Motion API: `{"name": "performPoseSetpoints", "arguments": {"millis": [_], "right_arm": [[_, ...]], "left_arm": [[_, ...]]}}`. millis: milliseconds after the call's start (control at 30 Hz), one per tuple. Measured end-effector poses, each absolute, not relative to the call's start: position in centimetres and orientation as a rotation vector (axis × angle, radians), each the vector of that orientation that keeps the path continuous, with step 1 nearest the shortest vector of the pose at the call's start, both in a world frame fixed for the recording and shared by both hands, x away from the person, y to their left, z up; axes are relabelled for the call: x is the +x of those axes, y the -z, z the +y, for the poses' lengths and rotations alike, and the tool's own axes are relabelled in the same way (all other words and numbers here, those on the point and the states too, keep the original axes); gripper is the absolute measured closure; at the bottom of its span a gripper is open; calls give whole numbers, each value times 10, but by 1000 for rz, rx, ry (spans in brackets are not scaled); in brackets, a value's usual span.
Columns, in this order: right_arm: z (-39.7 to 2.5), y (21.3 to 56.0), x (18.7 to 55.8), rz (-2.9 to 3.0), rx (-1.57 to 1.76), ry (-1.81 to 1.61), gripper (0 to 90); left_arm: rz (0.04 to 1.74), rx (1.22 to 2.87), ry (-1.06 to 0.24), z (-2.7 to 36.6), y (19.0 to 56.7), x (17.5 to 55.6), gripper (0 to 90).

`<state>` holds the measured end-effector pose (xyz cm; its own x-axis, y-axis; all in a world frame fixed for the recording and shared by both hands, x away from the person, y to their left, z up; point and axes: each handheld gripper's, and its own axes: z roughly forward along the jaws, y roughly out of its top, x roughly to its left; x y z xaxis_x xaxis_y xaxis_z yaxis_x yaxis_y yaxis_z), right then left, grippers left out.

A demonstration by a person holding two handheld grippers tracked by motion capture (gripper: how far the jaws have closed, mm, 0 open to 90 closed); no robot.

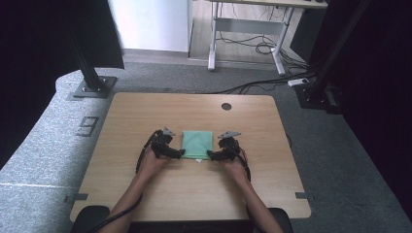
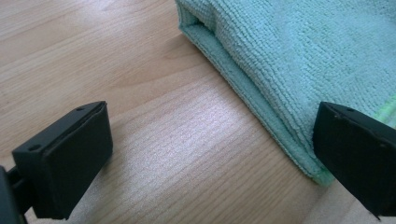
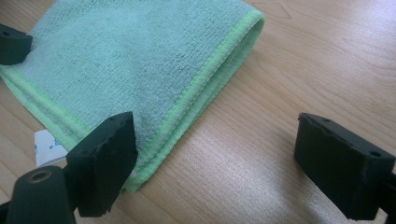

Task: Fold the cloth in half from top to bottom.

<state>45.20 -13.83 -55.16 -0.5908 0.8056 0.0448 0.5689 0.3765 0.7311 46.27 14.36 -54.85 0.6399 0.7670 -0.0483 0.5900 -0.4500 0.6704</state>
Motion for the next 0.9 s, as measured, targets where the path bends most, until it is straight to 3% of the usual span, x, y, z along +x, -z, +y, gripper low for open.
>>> {"name": "performPoseSetpoints", "arguments": {"millis": [133, 367, 900], "right_arm": [[-141, 550, 453, 2331, 1227, -1071, 117], [-149, 536, 449, 2333, 1216, -1132, 24], [-168, 502, 416, 2344, 1120, -1125, 2]], "left_arm": [[1065, 2187, -304, 145, 545, 464, 0], [1003, 2164, -339, 146, 519, 453, 0], [925, 2187, -383, 168, 493, 408, 0]]}}
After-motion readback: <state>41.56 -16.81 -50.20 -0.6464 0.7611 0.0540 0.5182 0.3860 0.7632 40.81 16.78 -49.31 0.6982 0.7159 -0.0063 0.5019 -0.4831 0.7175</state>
